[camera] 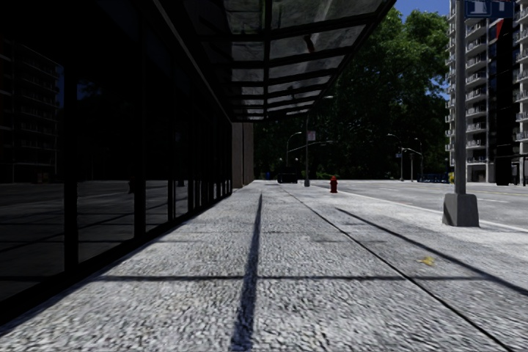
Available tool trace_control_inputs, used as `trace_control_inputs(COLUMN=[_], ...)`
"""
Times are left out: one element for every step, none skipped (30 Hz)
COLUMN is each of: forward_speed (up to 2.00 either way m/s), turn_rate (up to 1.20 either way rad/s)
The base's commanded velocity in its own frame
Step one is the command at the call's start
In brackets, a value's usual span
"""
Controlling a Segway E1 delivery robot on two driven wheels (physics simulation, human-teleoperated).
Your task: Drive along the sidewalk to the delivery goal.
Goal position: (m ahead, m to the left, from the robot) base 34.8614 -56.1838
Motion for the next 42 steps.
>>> trace_control_inputs(forward_speed=[2.0, 2.0, 2.0, 2.0, 2.0, 2.0, 2.0, 2.0, 2.0, 2.0, 2.0, 2.0, 2.0, 2.0, 2.0, 2.0, 2.0, 2.0, 2.0, 2.0, 2.0, 2.0, 2.0, 2.0, 2.0, 2.0, 2.0, 2.0, 2.0, 2.0, 2.0, 2.0, 2.0, 2.0, 2.0, 2.0, 2.0, 2.0, 2.0, 2.0, 2.0, 2.0], turn_rate=[0.0, 0.0, 0.0, 0.0, 0.0, 0.0, 0.0, 0.0, 0.0, 0.0, 0.0, 0.0, 0.0, 0.0, 0.0, 0.0, 0.0, 0.0, 0.0, 0.0, 0.0, 0.0, 0.0, 0.0, 0.0, 0.0, 0.0, 0.0, 0.0, 0.0, 0.0, 0.0, 0.0, 0.0, 0.0, 0.0, 0.0, 0.0, 0.0, 0.0, 0.0, 0.0])
